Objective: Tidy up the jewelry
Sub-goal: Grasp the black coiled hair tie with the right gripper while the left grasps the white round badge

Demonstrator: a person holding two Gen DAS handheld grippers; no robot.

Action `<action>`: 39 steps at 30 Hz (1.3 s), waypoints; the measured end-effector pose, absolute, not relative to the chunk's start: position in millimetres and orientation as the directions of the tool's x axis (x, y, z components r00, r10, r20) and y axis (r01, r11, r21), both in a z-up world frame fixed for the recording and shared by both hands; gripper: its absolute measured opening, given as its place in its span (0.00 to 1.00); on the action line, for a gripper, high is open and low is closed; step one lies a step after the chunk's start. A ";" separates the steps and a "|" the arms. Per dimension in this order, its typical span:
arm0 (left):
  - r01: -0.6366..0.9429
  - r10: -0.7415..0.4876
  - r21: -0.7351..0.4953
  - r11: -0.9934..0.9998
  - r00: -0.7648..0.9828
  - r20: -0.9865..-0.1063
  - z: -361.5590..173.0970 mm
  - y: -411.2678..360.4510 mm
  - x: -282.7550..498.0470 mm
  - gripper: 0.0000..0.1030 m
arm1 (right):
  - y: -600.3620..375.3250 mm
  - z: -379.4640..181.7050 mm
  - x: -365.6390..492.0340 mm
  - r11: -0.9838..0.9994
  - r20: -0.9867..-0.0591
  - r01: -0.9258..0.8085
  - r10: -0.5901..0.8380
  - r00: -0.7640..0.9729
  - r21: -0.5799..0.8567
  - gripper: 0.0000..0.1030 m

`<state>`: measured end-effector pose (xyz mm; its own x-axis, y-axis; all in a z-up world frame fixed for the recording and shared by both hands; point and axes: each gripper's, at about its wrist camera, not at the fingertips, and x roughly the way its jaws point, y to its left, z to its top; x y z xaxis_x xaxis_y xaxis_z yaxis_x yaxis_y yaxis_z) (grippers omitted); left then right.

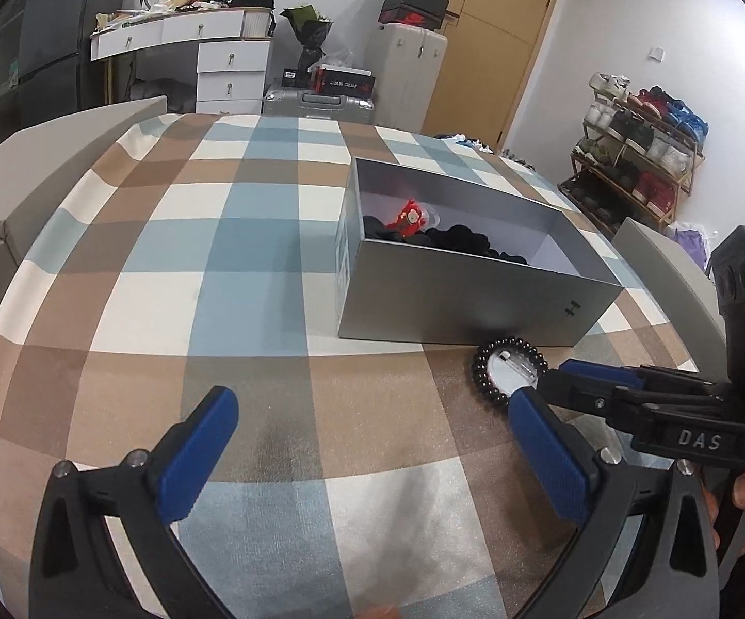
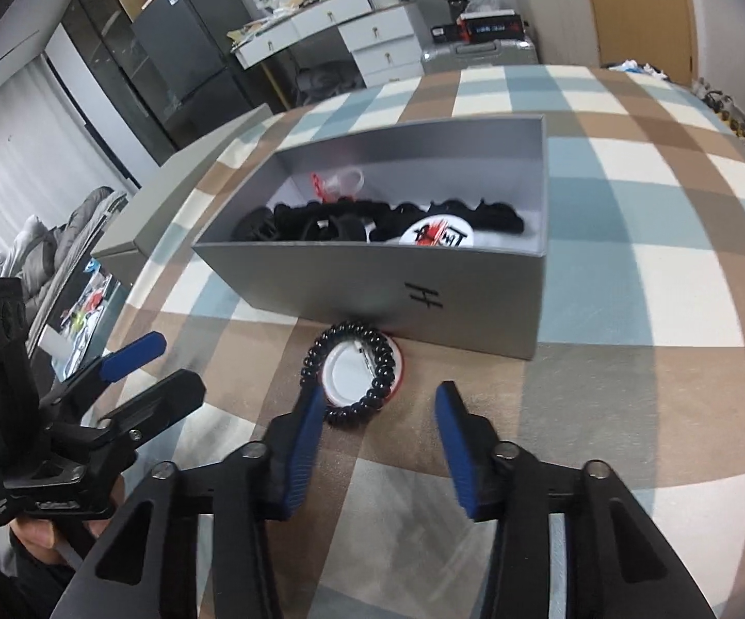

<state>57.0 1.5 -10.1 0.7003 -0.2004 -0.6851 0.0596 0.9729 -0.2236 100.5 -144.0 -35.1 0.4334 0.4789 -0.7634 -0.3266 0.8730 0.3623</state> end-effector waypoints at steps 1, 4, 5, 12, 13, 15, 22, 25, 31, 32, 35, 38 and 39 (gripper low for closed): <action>0.051 -0.192 -0.221 0.974 0.705 -0.682 -10.1 2.2 55.0 0.99 | -143.3 -35.2 101.3 0.874 -0.761 -0.328 0.476 0.440 0.358 0.31; 0.039 -0.190 -0.234 0.971 0.718 -0.669 -9.2 6.4 50.6 0.99 | -142.2 -38.4 106.0 0.863 -0.759 -0.320 0.500 0.418 0.392 0.15; 0.037 -0.194 -0.243 0.969 0.721 -0.665 -8.9 8.2 49.5 0.99 | -141.2 -39.0 106.4 0.864 -0.760 -0.319 0.498 0.418 0.391 0.11; 0.014 -0.204 -0.278 0.960 0.718 -0.665 -11.3 13.8 49.8 0.99 | -140.1 -30.5 93.9 0.873 -0.732 -0.339 0.482 0.482 0.352 0.08; 0.015 -0.208 -0.282 0.959 0.717 -0.666 -11.6 13.8 50.2 0.99 | -142.3 -28.1 92.1 0.866 -0.718 -0.340 0.495 0.489 0.365 0.08; 0.011 -0.204 -0.280 0.960 0.714 -0.670 -12.0 13.5 50.4 0.99 | -150.1 -21.9 87.9 0.846 -0.686 -0.350 0.532 0.497 0.403 0.08; 0.029 -0.138 -0.163 0.986 0.687 -0.714 -12.1 -10.6 54.2 0.99 | -182.3 -0.5 70.5 0.861 -0.605 -0.317 0.505 0.616 0.397 0.08; 0.058 -0.156 -0.159 0.986 0.670 -0.726 -11.3 -23.6 56.0 0.99 | -196.1 1.4 72.8 0.842 -0.585 -0.309 0.532 0.612 0.443 0.08; 0.152 -0.203 -0.138 0.979 0.617 -0.760 -15.2 -52.7 68.7 0.98 | -219.7 -1.9 77.6 0.798 -0.562 -0.282 0.583 0.587 0.533 0.08; 0.167 -0.209 -0.133 0.977 0.612 -0.763 -15.0 -55.9 70.8 0.96 | -222.4 -2.0 78.7 0.793 -0.563 -0.280 0.589 0.579 0.541 0.08; 0.224 -0.201 -0.080 0.971 0.598 -0.776 -18.3 -68.6 73.5 0.82 | -227.5 -1.5 79.8 0.786 -0.555 -0.294 0.600 0.575 0.544 0.08; 0.240 -0.160 -0.020 0.971 0.581 -0.798 -22.2 -76.0 75.4 0.65 | -236.5 -8.0 81.2 0.764 -0.537 -0.268 0.615 0.578 0.587 0.08; 0.247 -0.156 -0.009 0.969 0.582 -0.798 -22.5 -77.4 74.9 0.62 | -238.4 -9.0 80.5 0.765 -0.538 -0.266 0.614 0.578 0.587 0.08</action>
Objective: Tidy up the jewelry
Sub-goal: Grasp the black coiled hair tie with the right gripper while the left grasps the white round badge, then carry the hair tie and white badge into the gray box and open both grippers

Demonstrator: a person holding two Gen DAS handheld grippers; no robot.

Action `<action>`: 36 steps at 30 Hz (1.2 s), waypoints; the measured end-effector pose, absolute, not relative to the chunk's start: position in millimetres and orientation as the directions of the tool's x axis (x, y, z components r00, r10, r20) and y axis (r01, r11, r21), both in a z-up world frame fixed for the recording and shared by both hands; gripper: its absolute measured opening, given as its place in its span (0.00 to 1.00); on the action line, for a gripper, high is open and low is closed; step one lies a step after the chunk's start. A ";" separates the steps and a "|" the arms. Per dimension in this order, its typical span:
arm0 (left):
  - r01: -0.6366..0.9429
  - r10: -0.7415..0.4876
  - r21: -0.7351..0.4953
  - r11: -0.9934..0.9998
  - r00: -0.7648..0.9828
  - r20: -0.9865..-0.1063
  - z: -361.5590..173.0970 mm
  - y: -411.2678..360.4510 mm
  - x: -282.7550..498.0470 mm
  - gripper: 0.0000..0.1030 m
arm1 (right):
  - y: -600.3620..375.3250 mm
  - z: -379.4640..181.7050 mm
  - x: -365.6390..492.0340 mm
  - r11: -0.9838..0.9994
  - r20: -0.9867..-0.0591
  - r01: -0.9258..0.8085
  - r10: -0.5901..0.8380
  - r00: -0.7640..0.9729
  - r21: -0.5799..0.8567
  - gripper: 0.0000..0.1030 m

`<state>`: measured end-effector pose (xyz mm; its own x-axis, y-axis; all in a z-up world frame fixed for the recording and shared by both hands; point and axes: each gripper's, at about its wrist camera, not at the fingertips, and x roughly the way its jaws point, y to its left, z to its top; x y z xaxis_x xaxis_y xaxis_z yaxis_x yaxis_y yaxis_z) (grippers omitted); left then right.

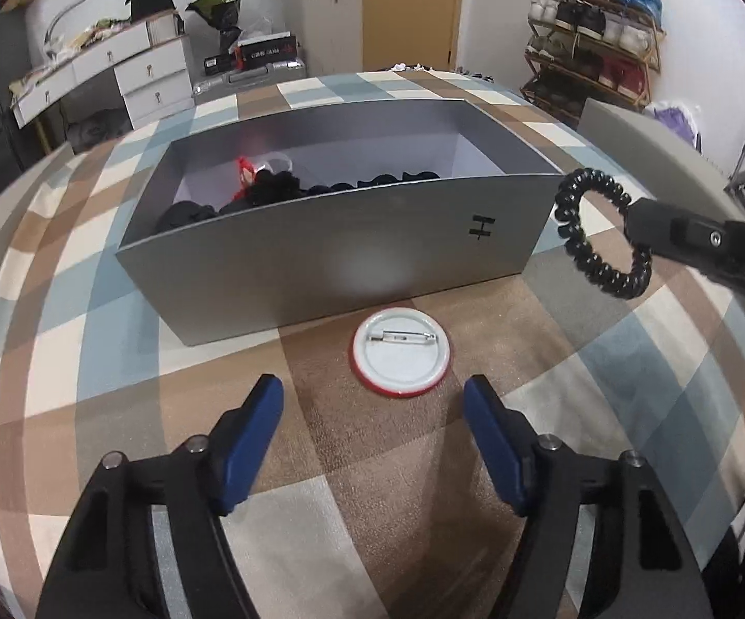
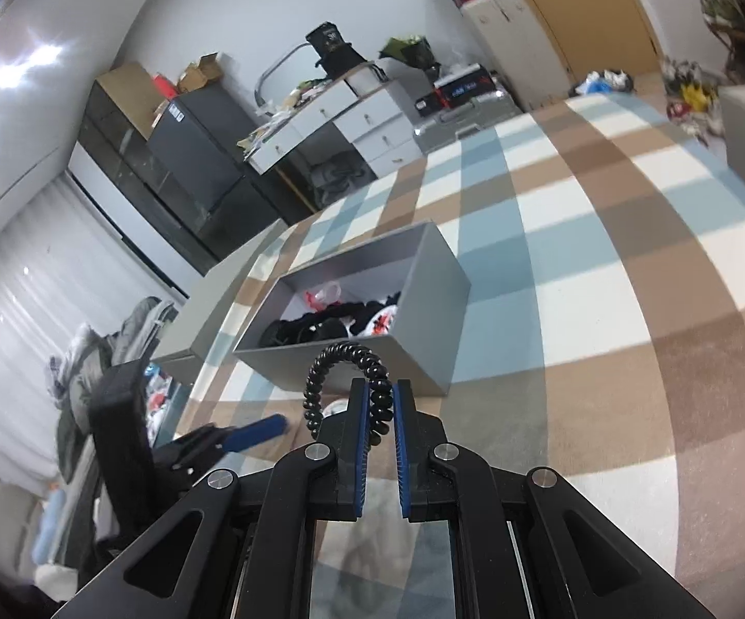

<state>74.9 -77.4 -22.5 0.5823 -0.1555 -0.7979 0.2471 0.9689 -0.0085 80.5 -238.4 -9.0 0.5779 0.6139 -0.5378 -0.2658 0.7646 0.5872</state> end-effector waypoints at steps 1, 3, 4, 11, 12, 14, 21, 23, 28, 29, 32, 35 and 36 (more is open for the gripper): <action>0.262 -0.170 -0.015 0.965 0.582 -0.795 -21.8 -78.0 74.2 0.60 | -241.1 -9.1 79.6 0.772 -0.540 -0.258 0.602 0.588 0.581 0.08; 0.272 -0.181 -0.021 0.962 0.580 -0.794 -21.7 -78.6 74.9 0.60 | -249.3 -8.2 78.2 0.758 -0.514 -0.237 0.603 0.610 0.608 0.08; 0.274 -0.173 -0.010 0.962 0.580 -0.796 -21.7 -79.6 75.9 0.60 | -251.0 -7.2 77.7 0.756 -0.510 -0.227 0.599 0.618 0.613 0.08; 0.269 -0.170 -0.009 0.963 0.582 -0.795 -21.2 -84.0 81.6 0.60 | -242.3 -3.7 80.2 0.769 -0.530 -0.251 0.601 0.597 0.588 0.08; 0.274 -0.172 -0.007 0.962 0.583 -0.794 -21.4 -84.3 81.1 0.60 | -240.4 -4.9 84.3 0.770 -0.543 -0.252 0.604 0.584 0.586 0.08; 0.281 -0.177 -0.008 0.960 0.584 -0.792 -20.9 -86.1 81.8 0.57 | -237.1 -2.3 87.7 0.774 -0.546 -0.268 0.606 0.579 0.574 0.08; 0.297 -0.209 -0.029 0.954 0.593 -0.778 -17.7 -85.6 80.4 0.35 | -230.6 -3.1 86.1 0.754 -0.531 -0.294 0.633 0.563 0.587 0.08; 0.293 -0.204 -0.021 0.956 0.608 -0.767 -14.9 -85.4 78.1 0.35 | -229.2 -5.2 86.3 0.743 -0.527 -0.296 0.646 0.552 0.601 0.08; 0.303 -0.243 -0.058 0.951 0.622 -0.744 -11.0 -81.2 68.4 0.35 | -229.5 -1.4 83.2 0.738 -0.506 -0.312 0.650 0.568 0.598 0.08; 0.300 -0.247 -0.063 0.952 0.631 -0.736 -9.2 -79.0 66.5 0.35 | -230.7 -0.2 81.6 0.735 -0.492 -0.318 0.651 0.578 0.600 0.08; 0.291 -0.256 -0.076 0.954 0.652 -0.713 -2.0 -72.6 63.8 0.35 | -233.2 0.3 81.3 0.730 -0.476 -0.311 0.650 0.592 0.609 0.08; 0.275 -0.251 -0.080 0.958 0.672 -0.697 5.2 -66.3 65.6 0.35 | -236.7 0.0 80.2 0.721 -0.451 -0.301 0.647 0.615 0.624 0.08; 0.271 -0.251 -0.082 0.959 0.682 -0.687 8.8 -63.9 66.2 0.35 | -236.6 -0.1 80.4 0.723 -0.453 -0.296 0.643 0.617 0.624 0.08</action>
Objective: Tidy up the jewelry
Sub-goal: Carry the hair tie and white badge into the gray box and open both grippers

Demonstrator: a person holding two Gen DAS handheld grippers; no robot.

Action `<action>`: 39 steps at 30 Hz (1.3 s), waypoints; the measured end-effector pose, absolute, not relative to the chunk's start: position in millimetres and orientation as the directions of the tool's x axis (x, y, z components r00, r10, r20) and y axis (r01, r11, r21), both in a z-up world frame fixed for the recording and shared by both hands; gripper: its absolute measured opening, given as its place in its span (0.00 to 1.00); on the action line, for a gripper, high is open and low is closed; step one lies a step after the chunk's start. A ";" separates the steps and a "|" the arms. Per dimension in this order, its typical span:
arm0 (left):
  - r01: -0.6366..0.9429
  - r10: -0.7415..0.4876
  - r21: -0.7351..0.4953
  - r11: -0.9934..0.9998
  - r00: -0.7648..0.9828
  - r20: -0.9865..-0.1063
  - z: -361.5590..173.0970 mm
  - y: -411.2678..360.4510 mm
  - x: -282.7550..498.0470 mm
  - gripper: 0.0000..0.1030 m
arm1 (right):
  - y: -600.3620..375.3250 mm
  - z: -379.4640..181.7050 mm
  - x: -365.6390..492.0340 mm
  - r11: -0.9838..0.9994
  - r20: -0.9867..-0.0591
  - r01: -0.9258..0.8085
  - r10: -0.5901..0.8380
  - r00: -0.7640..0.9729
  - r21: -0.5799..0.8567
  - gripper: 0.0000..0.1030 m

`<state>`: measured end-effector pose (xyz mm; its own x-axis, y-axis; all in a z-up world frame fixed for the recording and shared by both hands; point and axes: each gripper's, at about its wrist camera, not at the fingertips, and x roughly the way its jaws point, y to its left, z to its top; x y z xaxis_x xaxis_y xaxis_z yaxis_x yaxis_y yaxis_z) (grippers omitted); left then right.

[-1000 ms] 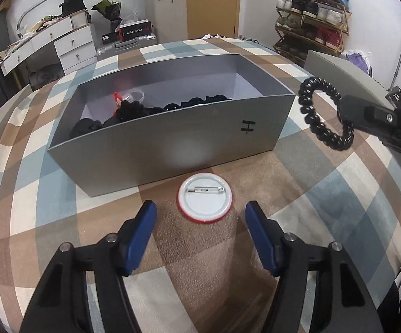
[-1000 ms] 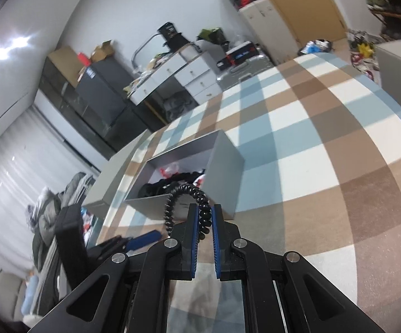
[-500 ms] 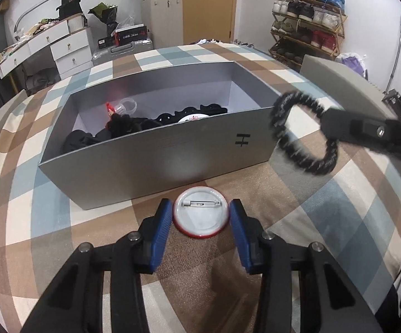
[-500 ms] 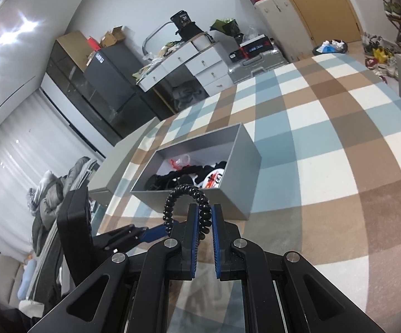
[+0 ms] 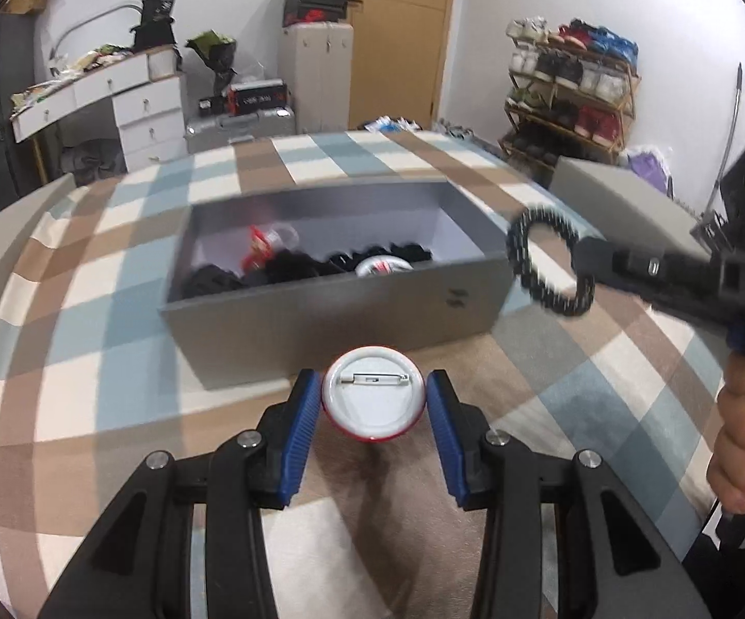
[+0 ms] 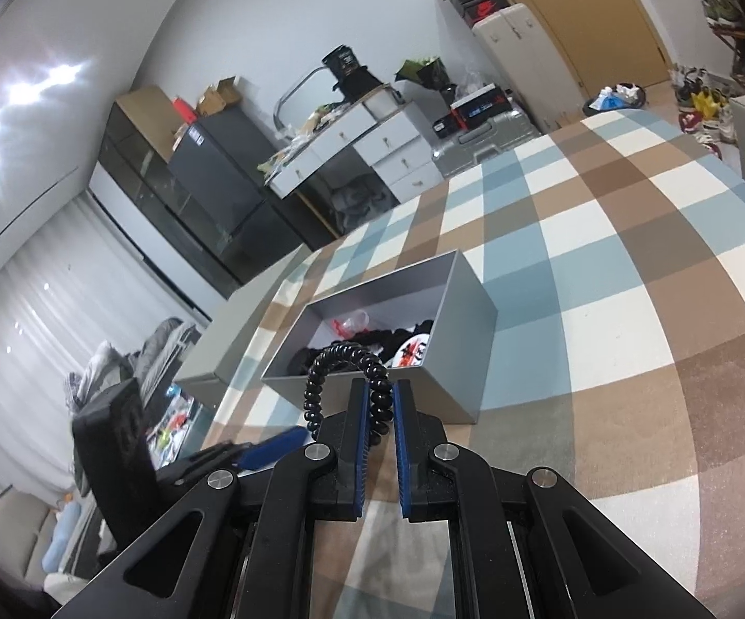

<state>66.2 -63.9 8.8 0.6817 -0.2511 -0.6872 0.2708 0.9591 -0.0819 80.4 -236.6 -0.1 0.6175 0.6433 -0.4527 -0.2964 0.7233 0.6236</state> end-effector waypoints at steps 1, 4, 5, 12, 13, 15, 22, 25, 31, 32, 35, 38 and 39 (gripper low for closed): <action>0.267 -0.252 -0.085 0.960 0.688 -0.681 10.5 -62.0 66.4 0.35 | -235.9 0.0 80.4 0.730 -0.458 -0.292 0.636 0.622 0.617 0.08; 0.253 -0.264 -0.115 0.960 0.701 -0.662 16.7 -54.5 67.9 0.35 | -235.2 1.4 79.0 0.737 -0.453 -0.284 0.623 0.638 0.614 0.08; 0.248 -0.266 -0.123 0.961 0.705 -0.657 18.6 -52.2 68.6 0.35 | -235.0 1.7 78.6 0.738 -0.451 -0.284 0.621 0.641 0.612 0.08; 0.227 -0.260 -0.134 0.965 0.738 -0.623 26.6 -37.8 75.5 0.35 | -229.8 5.1 78.3 0.745 -0.449 -0.297 0.618 0.646 0.597 0.08; 0.226 -0.261 -0.136 0.964 0.741 -0.619 27.8 -35.9 76.2 0.35 | -228.4 6.4 78.3 0.748 -0.450 -0.300 0.615 0.647 0.592 0.08; 0.223 -0.260 -0.138 0.965 0.747 -0.611 30.5 -33.6 79.3 0.35 | -226.2 8.4 79.2 0.748 -0.448 -0.302 0.616 0.648 0.591 0.08; 0.220 -0.263 -0.144 0.965 0.764 -0.589 35.0 -29.1 83.7 0.35 | -215.2 23.5 84.2 0.759 -0.444 -0.317 0.608 0.658 0.569 0.08; 0.223 -0.263 -0.140 0.965 0.767 -0.585 36.0 -29.4 85.6 0.35 | -211.1 28.1 87.9 0.760 -0.444 -0.323 0.609 0.658 0.564 0.08; 0.228 -0.252 -0.116 0.967 0.779 -0.573 41.2 -27.9 88.1 0.35 | -203.5 34.8 93.9 0.773 -0.445 -0.319 0.593 0.671 0.549 0.08; 0.230 -0.254 -0.116 0.966 0.780 -0.572 42.3 -27.3 88.9 0.35 | -202.9 35.8 94.8 0.774 -0.443 -0.318 0.591 0.674 0.548 0.08; 0.230 -0.251 -0.110 0.967 0.783 -0.568 43.0 -26.8 93.0 0.35 | -202.1 38.2 98.4 0.780 -0.441 -0.302 0.576 0.688 0.548 0.08; 0.230 -0.250 -0.109 0.967 0.779 -0.575 40.1 -26.6 101.1 0.35 | -200.0 38.5 105.0 0.796 -0.451 -0.280 0.551 0.702 0.537 0.08; 0.227 -0.246 -0.105 0.968 0.777 -0.580 38.4 -27.0 104.4 0.35 | -199.4 37.2 108.4 0.800 -0.458 -0.268 0.543 0.704 0.537 0.08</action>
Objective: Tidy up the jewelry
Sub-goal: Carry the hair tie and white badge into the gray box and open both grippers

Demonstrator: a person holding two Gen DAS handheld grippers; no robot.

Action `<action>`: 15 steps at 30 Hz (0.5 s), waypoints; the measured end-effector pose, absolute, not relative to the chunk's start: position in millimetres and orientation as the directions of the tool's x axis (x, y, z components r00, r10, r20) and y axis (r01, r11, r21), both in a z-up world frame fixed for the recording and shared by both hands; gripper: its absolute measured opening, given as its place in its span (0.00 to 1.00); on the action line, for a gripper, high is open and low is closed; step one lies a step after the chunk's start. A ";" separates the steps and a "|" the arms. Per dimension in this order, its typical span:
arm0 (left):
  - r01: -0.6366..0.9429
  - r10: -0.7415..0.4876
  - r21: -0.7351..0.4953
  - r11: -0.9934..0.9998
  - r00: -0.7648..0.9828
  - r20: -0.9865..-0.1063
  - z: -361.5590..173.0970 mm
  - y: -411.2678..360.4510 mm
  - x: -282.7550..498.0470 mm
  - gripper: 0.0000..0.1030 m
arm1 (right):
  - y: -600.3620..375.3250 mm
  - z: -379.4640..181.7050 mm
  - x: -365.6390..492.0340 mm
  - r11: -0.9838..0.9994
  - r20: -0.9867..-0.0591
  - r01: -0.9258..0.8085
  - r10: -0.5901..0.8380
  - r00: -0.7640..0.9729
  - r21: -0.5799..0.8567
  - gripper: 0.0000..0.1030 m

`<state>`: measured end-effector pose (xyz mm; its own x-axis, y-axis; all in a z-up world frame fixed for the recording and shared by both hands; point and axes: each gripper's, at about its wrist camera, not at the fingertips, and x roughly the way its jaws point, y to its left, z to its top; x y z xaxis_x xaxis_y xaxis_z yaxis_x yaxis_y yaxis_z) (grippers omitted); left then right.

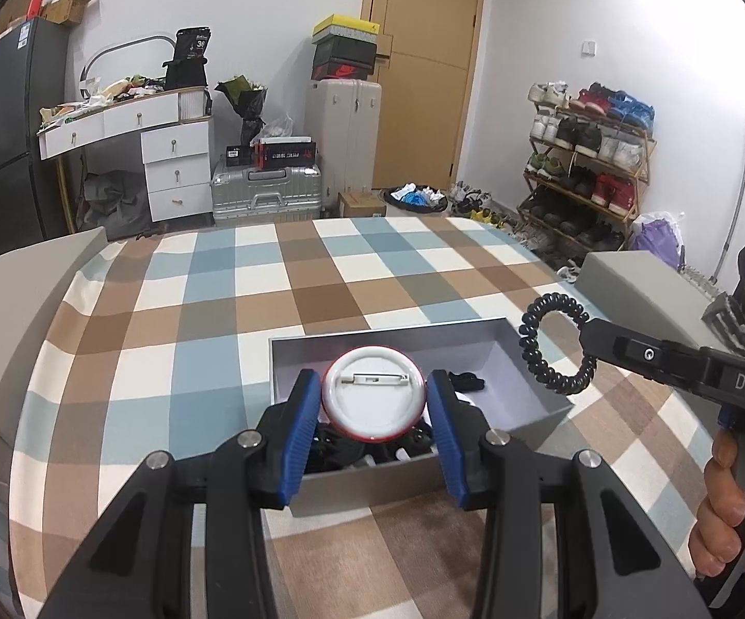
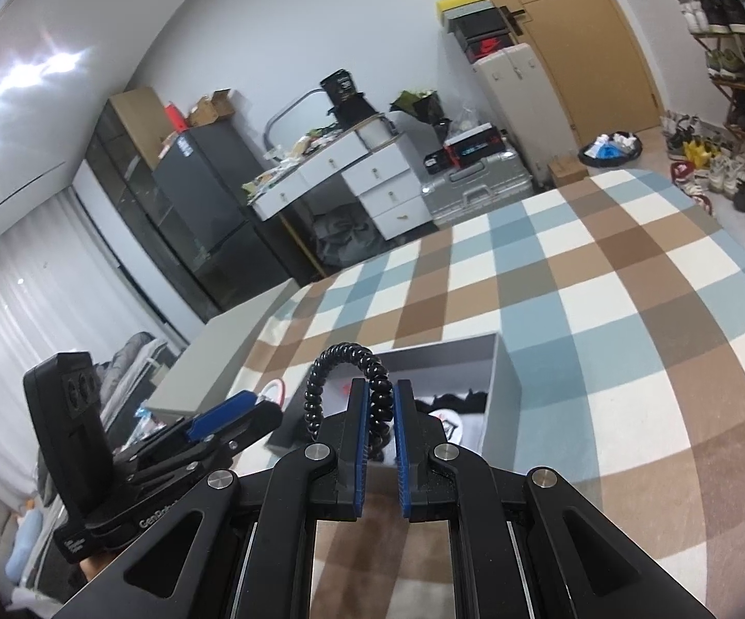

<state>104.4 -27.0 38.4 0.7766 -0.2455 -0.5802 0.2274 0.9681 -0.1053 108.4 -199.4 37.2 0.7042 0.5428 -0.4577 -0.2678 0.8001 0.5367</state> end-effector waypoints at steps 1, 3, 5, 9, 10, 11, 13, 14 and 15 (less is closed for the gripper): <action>0.227 -0.244 -0.103 0.968 0.775 -0.583 37.1 -27.3 106.1 0.35 | -199.1 35.9 111.3 0.804 -0.466 -0.259 0.537 0.703 0.535 0.08; 0.224 -0.237 -0.096 0.970 0.773 -0.589 34.6 -27.5 110.3 0.35 | -197.8 31.2 117.8 0.811 -0.488 -0.236 0.526 0.697 0.536 0.08; 0.227 -0.242 -0.102 0.969 0.767 -0.594 32.8 -26.7 113.1 0.35 | -197.0 27.3 121.5 0.814 -0.501 -0.223 0.519 0.692 0.536 0.08; 0.218 -0.234 -0.101 0.971 0.760 -0.606 29.7 -27.4 116.4 0.35 | -193.3 22.6 125.5 0.823 -0.517 -0.217 0.511 0.687 0.524 0.08; 0.214 -0.226 -0.093 0.972 0.762 -0.607 29.6 -27.7 116.8 0.35 | -192.7 21.9 126.0 0.824 -0.520 -0.216 0.511 0.685 0.524 0.08; 0.211 -0.217 -0.083 0.974 0.764 -0.607 29.5 -28.0 117.1 0.35 | -191.3 21.4 126.7 0.826 -0.524 -0.218 0.510 0.682 0.519 0.08; 0.207 -0.209 -0.075 0.976 0.762 -0.613 28.8 -28.6 118.7 0.35 | -187.2 21.0 129.4 0.840 -0.538 -0.227 0.499 0.680 0.492 0.08; 0.203 -0.202 -0.070 0.977 0.763 -0.613 28.6 -28.9 119.0 0.35 | -185.6 20.4 131.2 0.846 -0.545 -0.227 0.493 0.678 0.483 0.08; 0.203 -0.201 -0.067 0.977 0.763 -0.615 28.5 -29.2 119.2 0.35 | -184.9 19.6 132.5 0.845 -0.548 -0.227 0.495 0.674 0.485 0.08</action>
<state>119.2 -29.2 28.5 0.7626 -0.2009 -0.6149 0.2031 0.9768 -0.0672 132.5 -184.9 19.6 0.6742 0.4954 -0.5477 -0.2270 0.8448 0.4846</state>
